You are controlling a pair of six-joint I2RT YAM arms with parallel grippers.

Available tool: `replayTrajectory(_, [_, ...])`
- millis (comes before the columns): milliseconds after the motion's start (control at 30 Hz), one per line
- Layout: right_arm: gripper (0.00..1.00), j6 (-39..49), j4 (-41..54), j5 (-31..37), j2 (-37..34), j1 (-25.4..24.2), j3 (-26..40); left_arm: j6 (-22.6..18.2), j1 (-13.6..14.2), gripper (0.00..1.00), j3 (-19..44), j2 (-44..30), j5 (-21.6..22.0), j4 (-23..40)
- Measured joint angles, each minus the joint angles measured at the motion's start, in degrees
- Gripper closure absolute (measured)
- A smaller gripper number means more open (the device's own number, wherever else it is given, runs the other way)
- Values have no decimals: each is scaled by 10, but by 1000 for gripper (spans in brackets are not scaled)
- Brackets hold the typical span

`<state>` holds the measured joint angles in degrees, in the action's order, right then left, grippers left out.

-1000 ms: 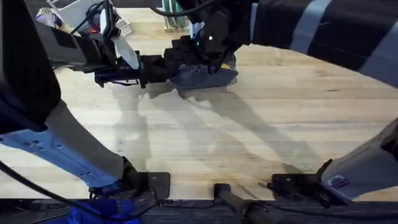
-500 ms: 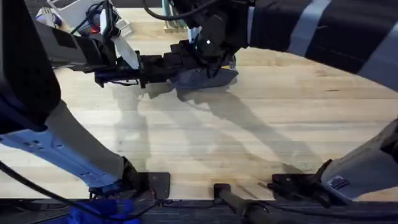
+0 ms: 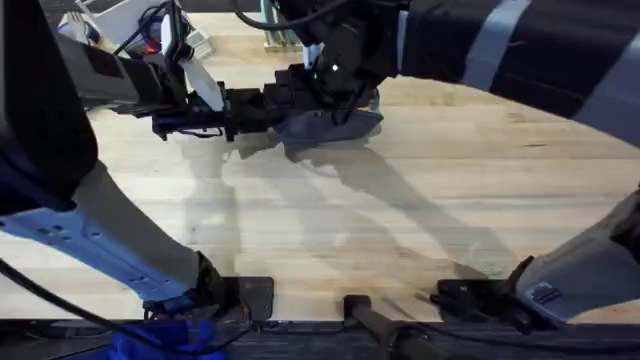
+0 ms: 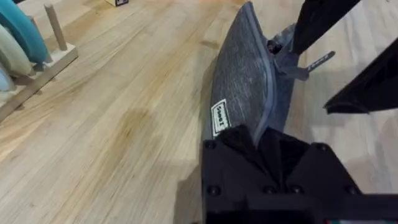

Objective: Unzip the bag, pick up the pens from the table one at a time and place them inside, then zip the bag closed.

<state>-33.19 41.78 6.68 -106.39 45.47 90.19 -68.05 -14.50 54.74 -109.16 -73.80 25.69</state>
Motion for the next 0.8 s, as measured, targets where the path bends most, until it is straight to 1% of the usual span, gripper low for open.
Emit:
replayTrajectory(200, [79, -2, 0, 0, -14, -1, 0, 0, 0, 959, 0, 0, 0, 0])
replayTrajectory(367, [79, -3, 0, 0, -14, -4, 0, 0, 0, 959, 0, 0, 0, 0])
replayTrajectory(567, [79, -11, -1, 0, -14, -21, 0, 0, 0, 959, 0, 0, 1, 0])
replayTrajectory(800, [79, -14, -1, -1, -14, -24, 0, 0, 0, 959, 0, 0, 1, 0])
